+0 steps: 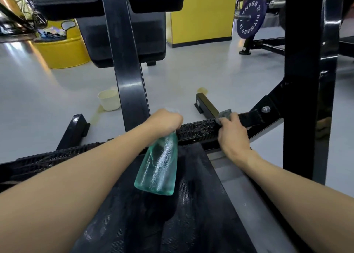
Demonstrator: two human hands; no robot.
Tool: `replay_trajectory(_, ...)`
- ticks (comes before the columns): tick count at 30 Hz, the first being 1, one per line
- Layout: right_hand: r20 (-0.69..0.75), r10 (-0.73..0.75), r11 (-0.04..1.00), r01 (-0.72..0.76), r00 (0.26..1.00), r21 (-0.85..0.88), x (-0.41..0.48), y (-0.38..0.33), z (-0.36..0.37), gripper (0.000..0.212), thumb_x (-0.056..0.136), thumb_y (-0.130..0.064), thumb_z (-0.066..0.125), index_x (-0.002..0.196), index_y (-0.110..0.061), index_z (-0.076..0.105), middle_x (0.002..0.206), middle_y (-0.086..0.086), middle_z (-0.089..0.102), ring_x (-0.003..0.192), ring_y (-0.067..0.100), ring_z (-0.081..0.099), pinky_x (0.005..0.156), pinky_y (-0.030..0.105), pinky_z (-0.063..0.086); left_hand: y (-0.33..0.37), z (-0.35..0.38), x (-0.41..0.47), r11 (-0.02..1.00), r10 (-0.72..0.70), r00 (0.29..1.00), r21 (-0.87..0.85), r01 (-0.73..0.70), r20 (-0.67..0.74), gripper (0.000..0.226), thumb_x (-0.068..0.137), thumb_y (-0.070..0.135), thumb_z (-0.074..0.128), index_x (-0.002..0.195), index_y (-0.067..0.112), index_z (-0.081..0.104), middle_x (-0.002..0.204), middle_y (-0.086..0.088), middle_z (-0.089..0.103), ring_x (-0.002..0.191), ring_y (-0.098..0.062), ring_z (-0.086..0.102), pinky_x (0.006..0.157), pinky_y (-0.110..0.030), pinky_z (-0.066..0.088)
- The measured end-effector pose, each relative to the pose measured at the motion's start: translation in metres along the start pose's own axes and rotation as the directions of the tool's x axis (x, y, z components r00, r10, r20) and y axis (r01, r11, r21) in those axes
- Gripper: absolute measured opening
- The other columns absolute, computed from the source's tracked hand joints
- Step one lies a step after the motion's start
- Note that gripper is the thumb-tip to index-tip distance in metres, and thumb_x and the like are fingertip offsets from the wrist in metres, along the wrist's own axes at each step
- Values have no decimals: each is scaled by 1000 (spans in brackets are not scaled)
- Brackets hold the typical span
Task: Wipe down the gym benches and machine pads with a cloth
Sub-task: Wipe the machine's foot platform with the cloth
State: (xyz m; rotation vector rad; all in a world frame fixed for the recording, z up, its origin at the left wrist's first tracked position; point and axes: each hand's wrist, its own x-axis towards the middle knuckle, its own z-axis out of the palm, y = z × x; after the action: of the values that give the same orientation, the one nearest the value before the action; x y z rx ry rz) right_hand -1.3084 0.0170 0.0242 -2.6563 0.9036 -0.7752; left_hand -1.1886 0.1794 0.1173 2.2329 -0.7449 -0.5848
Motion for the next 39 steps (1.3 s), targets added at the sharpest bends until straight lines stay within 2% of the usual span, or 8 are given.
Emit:
replay_trajectory(8, 203, -509, 861, 492, 837, 128, -7, -51, 9, 40, 87, -7, 51, 124, -15, 63, 122, 5, 52, 93, 35, 61, 77, 44, 52, 0, 3, 2, 999, 29, 999, 41, -28, -35, 2, 71, 11, 53, 71, 13, 54, 68, -7, 45, 64, -24, 38, 50, -28, 28)
replay_trajectory(12, 74, -218, 976, 219, 973, 0, 4, 15, -9, 40, 86, 0, 52, 123, -12, 63, 128, 9, 52, 99, 39, 61, 85, 47, 52, -6, -2, 4, 999, -35, 999, -1, 35, -14, 8, 78, 6, 49, 74, 13, 49, 72, -5, 44, 52, -22, 40, 36, -15, 31)
replay_trajectory(16, 14, 93, 996, -92, 996, -14, 8, 28, -15, 35, 91, -2, 48, 122, -3, 64, 123, 19, 48, 91, 46, 58, 85, 44, 47, -9, -4, 7, 1000, -15, 1000, 0, 15, -23, 9, 75, 6, 46, 79, 14, 48, 77, -8, 40, 62, -24, 37, 54, -29, 35)
replay_trajectory(21, 132, -220, 973, 208, 966, 99, -22, -49, 7, 42, 89, -4, 48, 128, -12, 62, 135, 10, 47, 110, 38, 58, 98, 38, 46, -9, -1, 10, 1000, -13, 999, -3, 13, -39, 6, 73, 9, 48, 77, 12, 51, 67, -5, 41, 57, -25, 37, 46, -23, 32)
replay_trajectory(25, 285, -437, 898, 433, 853, 81, -15, -61, 6, 46, 88, -6, 49, 132, -17, 59, 128, 10, 49, 98, 41, 61, 82, 48, 52, -8, 3, 11, 1000, -7, 999, 21, 8, -48, 15, 68, 15, 51, 80, 9, 59, 73, -8, 50, 58, -26, 42, 44, -21, 32)
replay_trajectory(30, 125, -96, 995, 100, 987, -26, 1, 1, -9, 52, 88, 5, 47, 135, -16, 56, 134, 14, 49, 108, 41, 58, 94, 43, 48, -12, 1, 13, 999, -36, 999, -13, 36, -23, 10, 70, 12, 47, 79, 11, 51, 64, -7, 43, 40, -21, 40, 45, -21, 38)
replay_trajectory(34, 55, 205, 979, -205, 977, -20, 8, 6, -10, 43, 89, 3, 46, 129, -6, 59, 134, 19, 47, 112, 43, 55, 97, 40, 43, -16, -3, 14, 995, -80, 996, -56, 78, -36, 5, 74, 9, 47, 79, 10, 46, 63, -7, 39, 37, -21, 37, 50, -23, 37)
replay_trajectory(39, 300, -62, 965, -20, 952, 260, -1, -79, -12, 44, 85, 8, 48, 120, -8, 69, 122, 13, 61, 114, 28, 57, 94, 15, 32, -14, -11, -8, 972, -114, 992, -214, 101, -45, 17, 65, 21, 48, 79, 11, 50, 73, -15, 61, 61, -28, 57, 51, -24, 34)
